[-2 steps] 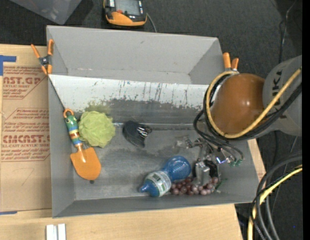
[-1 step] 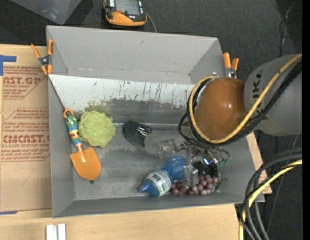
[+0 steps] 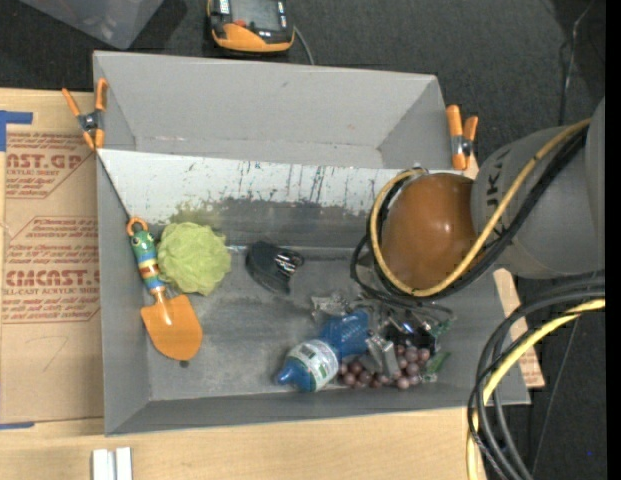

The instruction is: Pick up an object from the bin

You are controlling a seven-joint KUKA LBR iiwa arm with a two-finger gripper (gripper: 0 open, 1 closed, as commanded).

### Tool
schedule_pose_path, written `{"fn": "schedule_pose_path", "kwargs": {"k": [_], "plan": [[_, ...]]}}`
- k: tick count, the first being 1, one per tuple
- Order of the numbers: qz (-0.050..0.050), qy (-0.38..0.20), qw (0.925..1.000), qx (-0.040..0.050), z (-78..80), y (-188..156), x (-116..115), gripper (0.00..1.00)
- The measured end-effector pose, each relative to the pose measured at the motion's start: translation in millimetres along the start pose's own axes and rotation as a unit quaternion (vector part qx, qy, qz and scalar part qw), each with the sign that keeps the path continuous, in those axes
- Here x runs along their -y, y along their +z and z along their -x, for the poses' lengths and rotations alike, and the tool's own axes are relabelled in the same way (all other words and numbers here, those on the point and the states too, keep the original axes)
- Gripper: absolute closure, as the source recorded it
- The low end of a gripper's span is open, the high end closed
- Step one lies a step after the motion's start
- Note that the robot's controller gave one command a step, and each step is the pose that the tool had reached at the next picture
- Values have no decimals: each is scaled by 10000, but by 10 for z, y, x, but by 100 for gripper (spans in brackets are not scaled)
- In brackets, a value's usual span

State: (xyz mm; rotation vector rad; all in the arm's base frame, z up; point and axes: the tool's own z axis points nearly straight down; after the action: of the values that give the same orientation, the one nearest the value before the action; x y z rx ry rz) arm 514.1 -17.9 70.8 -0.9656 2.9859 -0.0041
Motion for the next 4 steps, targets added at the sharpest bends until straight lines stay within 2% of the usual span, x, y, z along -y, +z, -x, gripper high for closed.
{"fn": "schedule_pose_path", "kwargs": {"k": [1, 3, 4], "plan": [[17, -138, 9999, 16, 1, -27, -4, 100], [23, -137, 9999, 20, 4, -134, -13, 100], [34, -139, 9999, 4, -8, -366, -23, 100]]}}
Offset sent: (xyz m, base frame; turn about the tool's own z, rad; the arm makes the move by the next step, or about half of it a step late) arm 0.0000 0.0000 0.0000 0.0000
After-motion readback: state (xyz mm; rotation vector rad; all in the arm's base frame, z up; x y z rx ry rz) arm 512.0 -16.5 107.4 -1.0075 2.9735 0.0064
